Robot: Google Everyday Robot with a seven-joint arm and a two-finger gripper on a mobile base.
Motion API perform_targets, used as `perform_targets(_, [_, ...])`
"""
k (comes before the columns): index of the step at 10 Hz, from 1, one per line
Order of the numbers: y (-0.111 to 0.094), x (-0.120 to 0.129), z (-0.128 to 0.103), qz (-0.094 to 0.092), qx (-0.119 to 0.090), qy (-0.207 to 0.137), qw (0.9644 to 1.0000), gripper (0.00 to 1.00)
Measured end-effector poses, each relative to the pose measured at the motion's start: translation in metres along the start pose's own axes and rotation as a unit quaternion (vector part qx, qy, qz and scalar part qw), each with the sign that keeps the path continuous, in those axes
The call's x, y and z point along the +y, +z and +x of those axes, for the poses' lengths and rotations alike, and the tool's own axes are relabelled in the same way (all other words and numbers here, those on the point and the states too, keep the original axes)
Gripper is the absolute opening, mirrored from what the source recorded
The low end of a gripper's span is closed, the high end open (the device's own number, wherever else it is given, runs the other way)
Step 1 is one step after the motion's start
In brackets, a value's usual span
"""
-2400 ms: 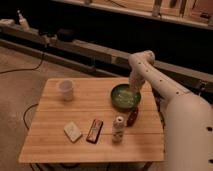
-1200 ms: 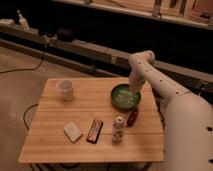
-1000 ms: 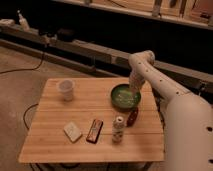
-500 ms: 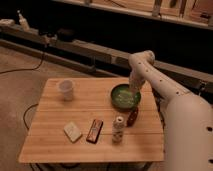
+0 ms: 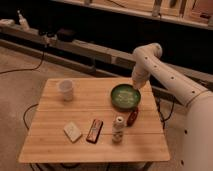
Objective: Knock the bottle over
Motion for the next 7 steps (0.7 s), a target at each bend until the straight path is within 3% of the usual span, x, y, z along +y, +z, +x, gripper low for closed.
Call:
perform_targets(3, [-0.027, 0.008, -0.025, -0.027, 0.008, -0.014, 0.9995, 0.05])
perform_targets(6, [-0.026, 0.003, -0.026, -0.022, 0.004, -0.015, 0.9996, 0.05])
perform_targets(7, [-0.027, -0.003, -0.034, -0.008, -0.009, -0.013, 0.9998, 0.05])
